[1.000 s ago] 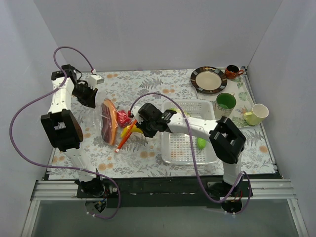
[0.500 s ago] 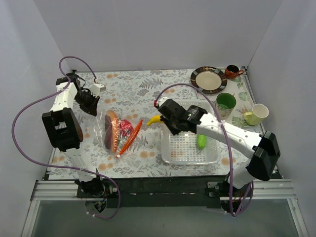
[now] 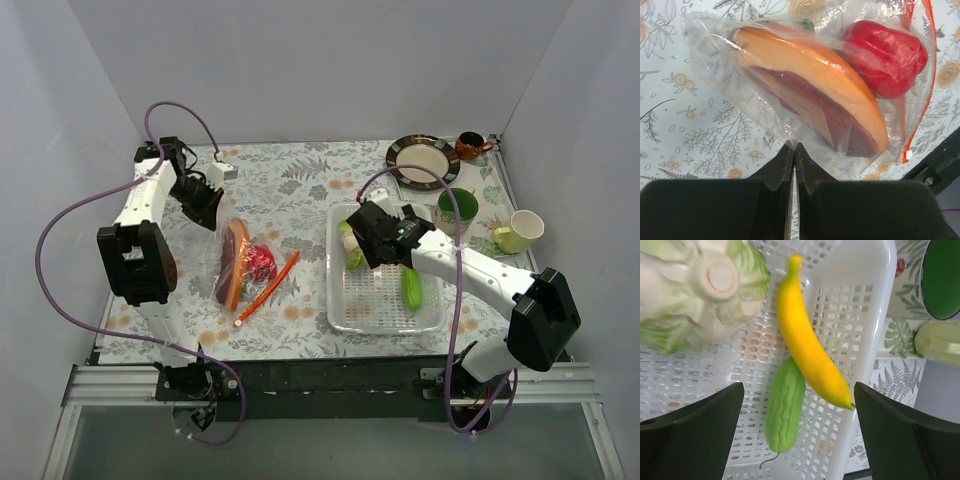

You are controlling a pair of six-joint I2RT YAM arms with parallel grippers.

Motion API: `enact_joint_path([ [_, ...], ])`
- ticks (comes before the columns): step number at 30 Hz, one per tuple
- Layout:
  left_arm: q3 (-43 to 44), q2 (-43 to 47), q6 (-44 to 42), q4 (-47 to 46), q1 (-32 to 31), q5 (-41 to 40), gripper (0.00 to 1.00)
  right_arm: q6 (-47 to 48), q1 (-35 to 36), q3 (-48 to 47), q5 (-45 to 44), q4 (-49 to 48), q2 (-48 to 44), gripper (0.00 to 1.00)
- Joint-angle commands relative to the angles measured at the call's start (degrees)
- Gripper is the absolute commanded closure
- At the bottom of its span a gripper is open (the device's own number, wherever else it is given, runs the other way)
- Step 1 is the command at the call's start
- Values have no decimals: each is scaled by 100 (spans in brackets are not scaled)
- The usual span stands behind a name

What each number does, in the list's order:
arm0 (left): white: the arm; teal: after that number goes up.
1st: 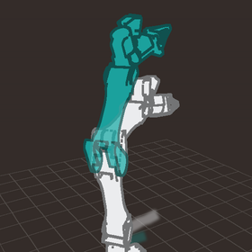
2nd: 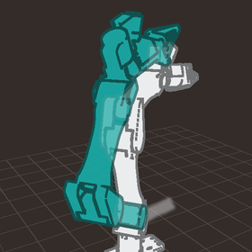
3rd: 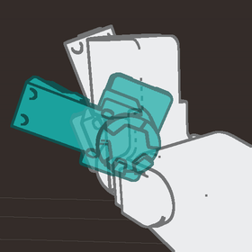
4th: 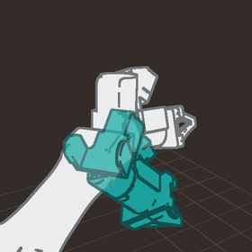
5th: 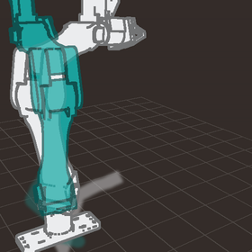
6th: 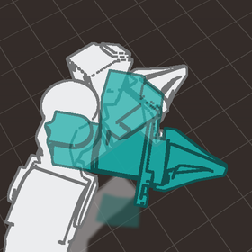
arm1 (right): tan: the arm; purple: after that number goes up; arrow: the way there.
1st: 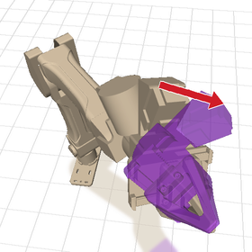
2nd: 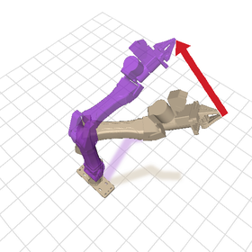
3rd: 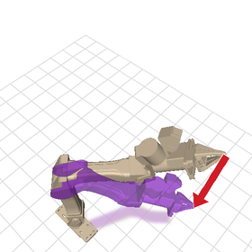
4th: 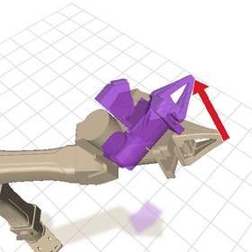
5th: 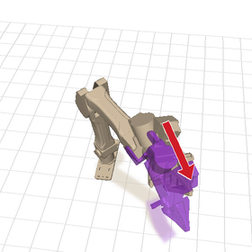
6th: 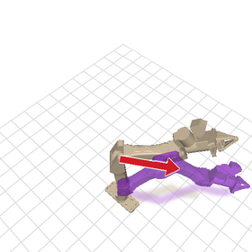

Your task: Open the zip-top bag and remove the fake food

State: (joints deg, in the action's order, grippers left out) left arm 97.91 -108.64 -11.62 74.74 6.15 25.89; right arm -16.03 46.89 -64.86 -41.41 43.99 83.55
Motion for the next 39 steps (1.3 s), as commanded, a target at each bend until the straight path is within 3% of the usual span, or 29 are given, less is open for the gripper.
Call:
enact_joint_path([
  [1, 638, 388, 335, 470, -211, 214, 100, 144, 276, -800, 52, -372, -84, 2],
  [5, 923, 562, 608, 471, -439, 48, 98, 215, 513, -783, 124, -821, -76, 2],
  [10, 502, 686, 582, 471, -492, -110, 100, 100, 786, -817, 133, -848, 109, 2],
  [14, 89, 713, 581, 375, -484, -242, 100, 249, 1346, -757, 615, -1583, 83, 2],
  [18, -778, 827, 740, -483, -466, -751, 100, 434, 1568, -440, 1772, -2497, 170, 2],
  [25, -2607, 512, 643, -2085, -413, -2078, 100, 452, 1577, -71, 2602, -3370, 917, 2],
  [35, -2979, -25, 687, -2613, -413, -2132, 100, 1074, 1577, -510, 3165, -4248, 1919, 2],
  [39, -3058, -148, 591, -2737, -413, -2272, 100, 1330, 1586, -922, 2964, -3900, 2419, 2],
])
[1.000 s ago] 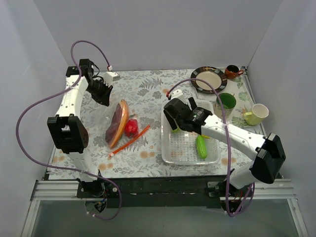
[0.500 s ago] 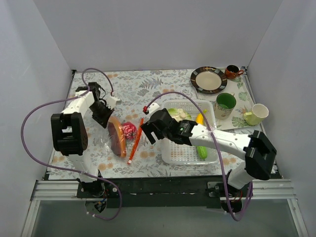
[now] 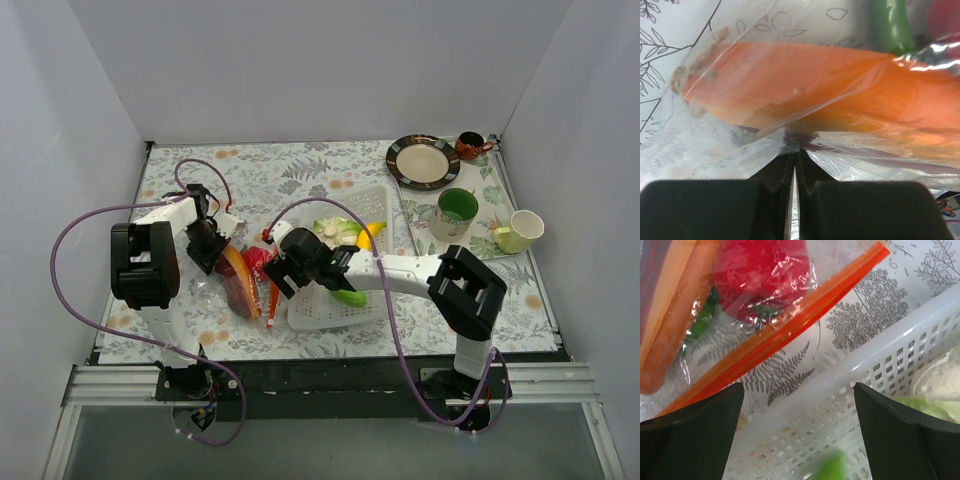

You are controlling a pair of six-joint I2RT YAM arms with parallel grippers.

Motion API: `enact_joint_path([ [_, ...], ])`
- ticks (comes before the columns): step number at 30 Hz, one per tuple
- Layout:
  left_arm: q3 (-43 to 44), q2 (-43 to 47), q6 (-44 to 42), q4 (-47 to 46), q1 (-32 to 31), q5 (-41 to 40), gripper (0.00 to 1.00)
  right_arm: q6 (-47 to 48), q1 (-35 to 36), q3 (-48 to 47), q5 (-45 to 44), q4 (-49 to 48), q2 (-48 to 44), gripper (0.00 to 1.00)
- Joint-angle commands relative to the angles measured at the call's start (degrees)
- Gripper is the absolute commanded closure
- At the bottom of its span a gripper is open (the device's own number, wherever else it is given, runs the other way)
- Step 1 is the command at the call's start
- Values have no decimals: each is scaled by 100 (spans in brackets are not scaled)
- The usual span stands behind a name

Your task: Open the zip-top bag and remove the fake food

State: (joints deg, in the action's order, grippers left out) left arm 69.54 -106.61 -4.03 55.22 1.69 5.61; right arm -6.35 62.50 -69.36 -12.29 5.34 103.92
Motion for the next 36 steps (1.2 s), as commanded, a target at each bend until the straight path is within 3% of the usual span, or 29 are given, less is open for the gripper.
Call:
enact_joint_path([
  [1, -239, -352, -229, -802, 33, -262, 100, 345, 25, -577, -18, 141, 401, 2],
  [8, -353, -492, -414, -934, 191, -341, 100, 318, -10, 352, -449, -51, -837, 2],
  [15, -292, -510, -511, -864, 323, -306, 100, 494, -27, 389, -695, 318, -1515, 2],
  [19, -213, -528, -546, -855, 349, -315, 100, 547, -19, 47, -503, 398, -1401, 2],
  [27, -309, -756, -862, -1531, 340, -690, 100, 1424, -27, -464, 367, -647, -304, 4],
  [31, -81, -1045, -950, -1629, 340, -763, 100, 1680, -80, -543, 464, -895, 137, 8],
  [36, 235, -1362, -1012, -1532, 332, -798, 100, 1707, -194, -263, 825, -1272, 234, 5],
])
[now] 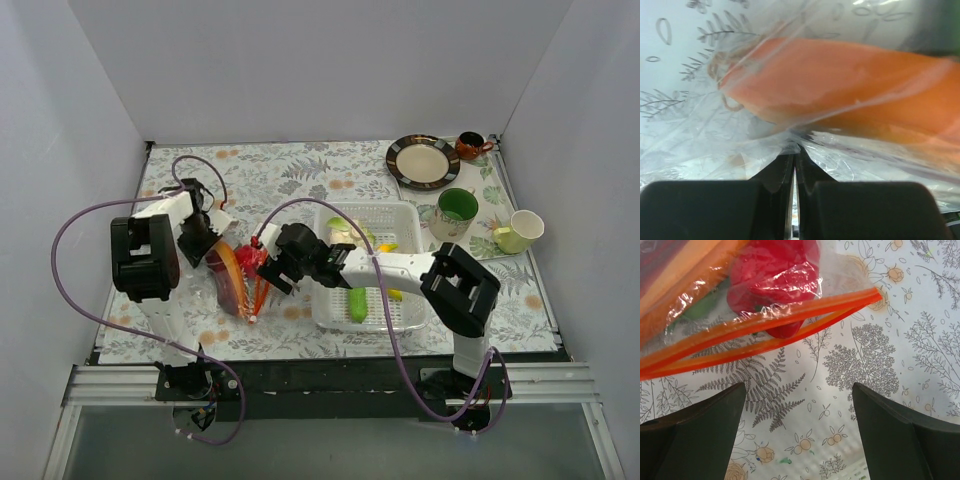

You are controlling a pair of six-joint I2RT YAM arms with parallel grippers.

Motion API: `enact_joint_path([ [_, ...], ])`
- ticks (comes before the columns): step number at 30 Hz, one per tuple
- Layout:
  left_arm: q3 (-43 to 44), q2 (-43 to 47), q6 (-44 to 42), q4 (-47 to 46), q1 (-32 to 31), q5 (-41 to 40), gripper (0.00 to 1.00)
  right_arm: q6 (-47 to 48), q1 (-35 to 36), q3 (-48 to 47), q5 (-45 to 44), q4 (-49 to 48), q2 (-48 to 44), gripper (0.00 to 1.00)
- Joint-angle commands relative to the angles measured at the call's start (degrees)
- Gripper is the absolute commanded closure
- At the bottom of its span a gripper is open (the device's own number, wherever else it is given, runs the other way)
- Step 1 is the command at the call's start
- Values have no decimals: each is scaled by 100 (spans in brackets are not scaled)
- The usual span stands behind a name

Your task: Open the zip-top bag and remove the fake food

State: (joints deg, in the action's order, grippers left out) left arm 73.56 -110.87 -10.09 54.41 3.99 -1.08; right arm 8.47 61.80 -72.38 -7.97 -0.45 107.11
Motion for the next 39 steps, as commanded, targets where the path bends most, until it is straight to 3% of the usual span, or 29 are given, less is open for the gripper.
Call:
enact_joint_path([
  [1, -106, -971, -415, -1451, 102, -129, 100, 243, -150, 57, 453, -824, -68, 5],
  [15, 27, -1358, -362, -1372, -109, -173, 100, -135, -326, -382, 2061, -1493, 873, 2],
  [27, 106, -1271, -117, -1091, -311, 99, 100, -636, -441, -654, 2414, -2047, 1224, 2],
  [39, 264, -1068, 86, -247, -741, 1584, 100, -961, -432, -1032, 2572, -2663, 1848, 2],
])
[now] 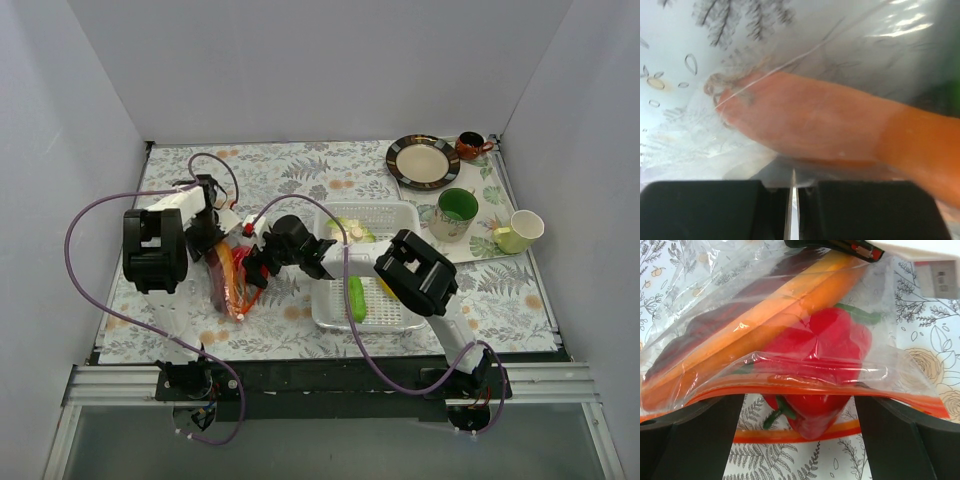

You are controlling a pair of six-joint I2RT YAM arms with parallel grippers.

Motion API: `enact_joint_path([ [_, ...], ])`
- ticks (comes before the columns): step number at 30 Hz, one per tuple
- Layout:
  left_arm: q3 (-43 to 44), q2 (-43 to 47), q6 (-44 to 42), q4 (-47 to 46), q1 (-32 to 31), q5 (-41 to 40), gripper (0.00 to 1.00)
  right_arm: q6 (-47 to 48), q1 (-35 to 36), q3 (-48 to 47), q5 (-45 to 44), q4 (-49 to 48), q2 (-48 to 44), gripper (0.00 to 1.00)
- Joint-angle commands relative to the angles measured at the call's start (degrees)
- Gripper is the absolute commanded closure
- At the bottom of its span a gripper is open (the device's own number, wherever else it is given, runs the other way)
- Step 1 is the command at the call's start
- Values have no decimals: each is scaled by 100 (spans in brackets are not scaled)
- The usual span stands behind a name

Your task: Open the zip-top bag and remove the fake food

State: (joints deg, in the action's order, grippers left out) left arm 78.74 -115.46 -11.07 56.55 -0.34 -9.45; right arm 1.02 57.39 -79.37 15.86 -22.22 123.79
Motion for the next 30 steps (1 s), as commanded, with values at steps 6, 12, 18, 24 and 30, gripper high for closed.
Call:
enact_joint_path([
  [6, -262, -452, 79, -4, -353, 3001, 100, -304, 18, -387, -47, -371, 339, 7],
  [12, -447, -214, -18, -92, -73, 2756, 100, -181, 18, -53, -486, -90, -249, 58],
  [18, 124, -538, 35, -232, 666, 2221, 100, -260, 97, 949, -496, 436, -1549, 75],
  [24, -121, -513, 43, -566, 746, 1877, 100, -348, 97, 1117, -294, 1850, -2577, 80],
  [30, -403, -442, 79, -716, 737, 1956, 100, -664, -174, 2074, -2952, 2169, -4036, 95],
])
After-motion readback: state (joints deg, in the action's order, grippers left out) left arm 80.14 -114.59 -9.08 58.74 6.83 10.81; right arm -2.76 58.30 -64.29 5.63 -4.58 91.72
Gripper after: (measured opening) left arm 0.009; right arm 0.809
